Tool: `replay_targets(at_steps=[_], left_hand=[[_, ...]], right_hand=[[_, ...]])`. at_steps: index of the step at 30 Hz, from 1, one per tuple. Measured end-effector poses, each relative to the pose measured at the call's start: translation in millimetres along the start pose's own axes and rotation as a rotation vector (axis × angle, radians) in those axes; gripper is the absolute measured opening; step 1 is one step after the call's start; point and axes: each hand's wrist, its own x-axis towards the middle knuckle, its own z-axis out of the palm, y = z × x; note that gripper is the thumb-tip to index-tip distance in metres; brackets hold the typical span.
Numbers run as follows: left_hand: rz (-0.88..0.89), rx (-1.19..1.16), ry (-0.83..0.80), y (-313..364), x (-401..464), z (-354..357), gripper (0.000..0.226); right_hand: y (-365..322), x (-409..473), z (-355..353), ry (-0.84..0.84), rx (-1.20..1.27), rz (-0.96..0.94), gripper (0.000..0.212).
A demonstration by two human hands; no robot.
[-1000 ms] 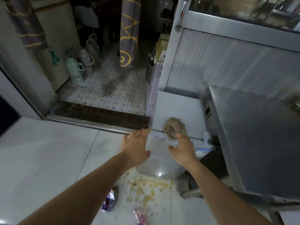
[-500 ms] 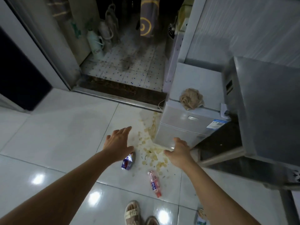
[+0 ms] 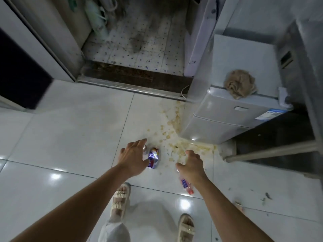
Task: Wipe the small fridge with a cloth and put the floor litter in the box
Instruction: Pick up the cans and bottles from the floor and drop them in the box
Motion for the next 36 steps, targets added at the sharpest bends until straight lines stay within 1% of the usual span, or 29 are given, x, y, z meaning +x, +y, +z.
replay_targets(at_steps=[6,9,12,16,22,27,31,34,36], left_hand=[[0.076,0.072,-0.12,-86.0,59.6,12.2,0.075],[0.088,0.142,-0.168,-117.7,89.9,26.5,0.073],[0.096,0.127,-0.187,-138.2,120.8,51.0,0.072],[0.121,0.13,-0.175,-158.3,168.5,100.0,0.073],[0.115,0.15,-0.158,-191.2,240.7,191.3,0.081],[0.151,0.167,-0.071,-214.2,299.5,263.6,0.085],[0.17,0.203,-0.004,-229.1,338.0,303.0,0.092],[0.213,0.212,0.005,-236.4,358.4,325.0,0.098],[0.24,0.22,0.002,-241.1,367.8,335.3,0.097]], right_hand=[[-40.9,44.5,83.0,0.003,0.063,0.135,0.062],[-45.1,68.3,119.4,0.027,0.112,0.207,0.064],[-37.0,95.7,154.9,0.047,0.167,0.274,0.066],[-13.8,141.3,204.5,0.033,0.207,0.336,0.07],[29.9,218.8,286.1,-0.003,0.163,0.349,0.078],[66.8,289.1,354.8,0.018,0.149,0.353,0.085],[92.9,334.5,403.7,0.066,0.14,0.386,0.098],[105.2,360.0,432.1,0.127,0.133,0.422,0.106],[110.5,373.9,448.2,0.182,0.143,0.431,0.11]])
